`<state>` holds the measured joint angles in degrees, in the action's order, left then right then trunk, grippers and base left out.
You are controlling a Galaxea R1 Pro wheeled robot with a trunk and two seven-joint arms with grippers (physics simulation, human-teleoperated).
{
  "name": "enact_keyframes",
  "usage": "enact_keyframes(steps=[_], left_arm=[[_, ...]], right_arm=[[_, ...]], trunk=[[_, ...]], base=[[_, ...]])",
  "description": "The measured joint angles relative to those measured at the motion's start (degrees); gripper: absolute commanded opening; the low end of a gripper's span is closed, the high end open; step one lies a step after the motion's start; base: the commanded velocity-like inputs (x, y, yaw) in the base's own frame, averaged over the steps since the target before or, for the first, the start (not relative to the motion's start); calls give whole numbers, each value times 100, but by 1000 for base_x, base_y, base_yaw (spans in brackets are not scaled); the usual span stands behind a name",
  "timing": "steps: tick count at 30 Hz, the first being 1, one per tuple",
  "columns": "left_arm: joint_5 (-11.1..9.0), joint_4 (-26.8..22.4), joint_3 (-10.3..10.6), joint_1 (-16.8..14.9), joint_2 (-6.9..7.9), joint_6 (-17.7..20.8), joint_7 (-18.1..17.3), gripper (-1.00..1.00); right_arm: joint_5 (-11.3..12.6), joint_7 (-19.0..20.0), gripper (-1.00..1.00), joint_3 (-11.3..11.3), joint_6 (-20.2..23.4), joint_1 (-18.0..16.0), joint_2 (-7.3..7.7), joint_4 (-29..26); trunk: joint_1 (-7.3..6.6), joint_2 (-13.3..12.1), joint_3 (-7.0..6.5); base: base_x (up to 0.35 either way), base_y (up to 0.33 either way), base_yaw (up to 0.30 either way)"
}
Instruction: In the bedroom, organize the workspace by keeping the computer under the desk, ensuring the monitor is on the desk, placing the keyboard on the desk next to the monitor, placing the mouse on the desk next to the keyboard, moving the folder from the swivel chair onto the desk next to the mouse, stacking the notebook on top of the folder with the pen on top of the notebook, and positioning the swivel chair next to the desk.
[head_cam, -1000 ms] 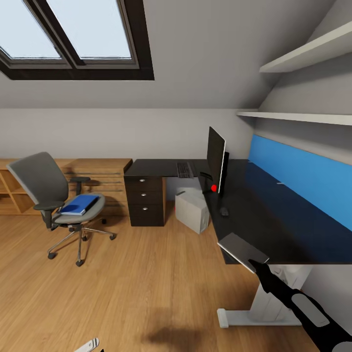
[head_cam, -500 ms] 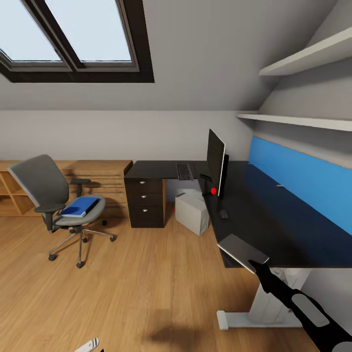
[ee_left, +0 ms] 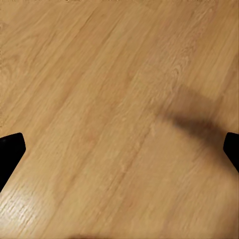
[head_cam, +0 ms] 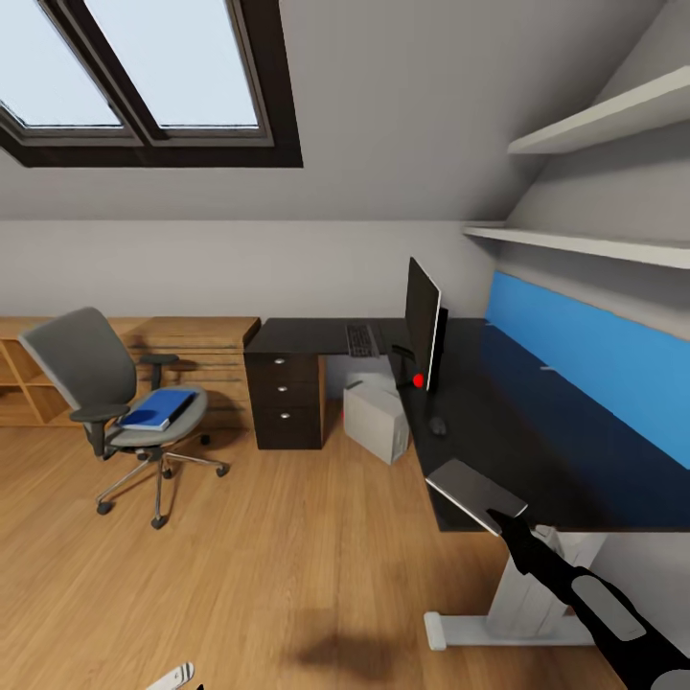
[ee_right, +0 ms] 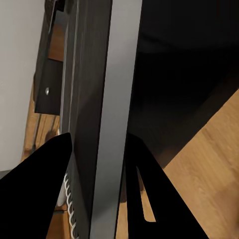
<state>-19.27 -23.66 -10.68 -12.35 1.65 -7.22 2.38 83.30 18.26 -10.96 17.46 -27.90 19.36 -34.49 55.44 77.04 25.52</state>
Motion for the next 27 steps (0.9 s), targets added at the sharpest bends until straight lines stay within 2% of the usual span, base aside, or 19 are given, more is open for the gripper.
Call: enact_keyframes(steps=[2,8,13,16,21,27], left_arm=[[1,0,0,-1,0,0,0,100],[-8,2,-8,-1,10,0,8,100],[-11,6,-8,0,10,1,9,100],[-10,6,-9,-1,10,1,9,100],[-10,6,-12,-1,9,1,9,100],[-10,6,-12,-1,9,1,5,100]], right_arm=[[2,0,-100,0,0,0,0,-3],[0,3,-100,-6,7,0,-2,-28],[-1,7,-100,-17,3,-1,-12,-32],[-7,8,-100,-16,0,0,-73,-34],[-17,7,-100,-1,-2,0,-153,-36],[-21,10,-100,3,-3,1,-178,-35]], trunk=[[-44,-80,-36],[-45,-82,-36],[-45,-82,-36],[-45,-82,-36],[-45,-82,-36],[-46,-82,-36]], base=[[0,0,0],[0,0,30],[0,4,203],[0,71,245],[1,213,201],[81,282,59]])
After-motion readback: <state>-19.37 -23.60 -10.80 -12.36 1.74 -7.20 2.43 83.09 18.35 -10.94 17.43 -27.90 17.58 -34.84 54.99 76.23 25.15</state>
